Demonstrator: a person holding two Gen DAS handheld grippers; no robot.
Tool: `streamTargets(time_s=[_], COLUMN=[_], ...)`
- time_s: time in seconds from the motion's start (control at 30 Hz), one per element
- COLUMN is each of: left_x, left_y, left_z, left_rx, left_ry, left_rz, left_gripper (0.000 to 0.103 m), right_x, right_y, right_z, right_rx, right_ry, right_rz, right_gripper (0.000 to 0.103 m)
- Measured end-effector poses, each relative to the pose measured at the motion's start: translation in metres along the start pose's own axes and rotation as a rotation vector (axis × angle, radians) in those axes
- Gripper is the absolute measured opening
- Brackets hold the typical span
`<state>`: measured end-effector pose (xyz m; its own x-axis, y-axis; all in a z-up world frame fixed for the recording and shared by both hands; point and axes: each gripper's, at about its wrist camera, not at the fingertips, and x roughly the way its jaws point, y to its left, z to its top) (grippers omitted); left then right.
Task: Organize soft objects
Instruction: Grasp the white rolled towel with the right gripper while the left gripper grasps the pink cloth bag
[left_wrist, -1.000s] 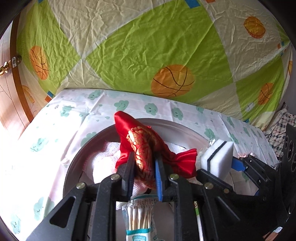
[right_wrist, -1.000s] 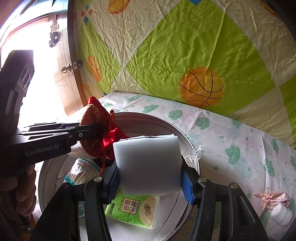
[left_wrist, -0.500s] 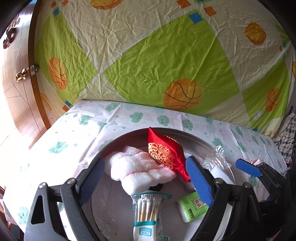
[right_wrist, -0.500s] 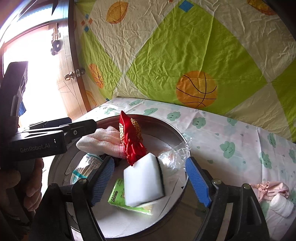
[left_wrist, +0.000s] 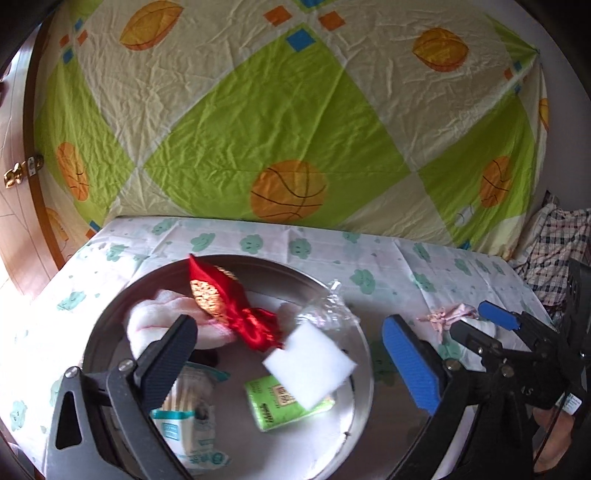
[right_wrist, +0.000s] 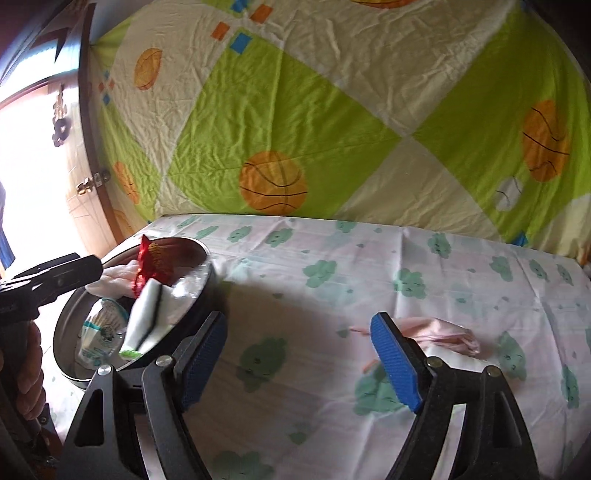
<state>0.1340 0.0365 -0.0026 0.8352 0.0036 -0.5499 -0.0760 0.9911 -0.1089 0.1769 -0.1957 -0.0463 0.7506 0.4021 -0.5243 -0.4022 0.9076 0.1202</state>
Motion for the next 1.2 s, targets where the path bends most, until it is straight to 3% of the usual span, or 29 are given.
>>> streamTargets(time_s=[0.2, 0.33, 0.47, 1.0, 1.2], left_x=[0.023, 0.049, 0.069, 0.108, 0.115], left_y=[-0.069, -0.103, -0.124, -0.146, -0.147], left_z=[-0.011, -0.018, -0.022, -0.022, -0.025], left_rx=[0.092, 0.122, 0.142, 0.158, 0.164], left_ry=[0.032, 0.059, 0.088, 0.12, 0.132], left_rz=[-0.055, -0.049, -0.033, 0.015, 0.017], left_gripper=[0.102, 0.102, 0.102, 0.102, 0.102], right_x=[-0.011, -0.008, 0.001, 0.036, 0.044], right_y=[-0.064, -0.094, -0.106, -0.134, -0.128], right_z=[-0.012, -0.018, -0.021, -0.023, -0.026], right_rx=[0.095, 0.137, 0.103, 0.075, 0.026], right_ry=[0.01, 0.04, 0.088, 0.196, 0.247], right_rz=[-0.134, -0.219, -0.238, -0.066, -0.015], right_gripper=[0.082, 0.083, 0.083, 0.083, 0.072])
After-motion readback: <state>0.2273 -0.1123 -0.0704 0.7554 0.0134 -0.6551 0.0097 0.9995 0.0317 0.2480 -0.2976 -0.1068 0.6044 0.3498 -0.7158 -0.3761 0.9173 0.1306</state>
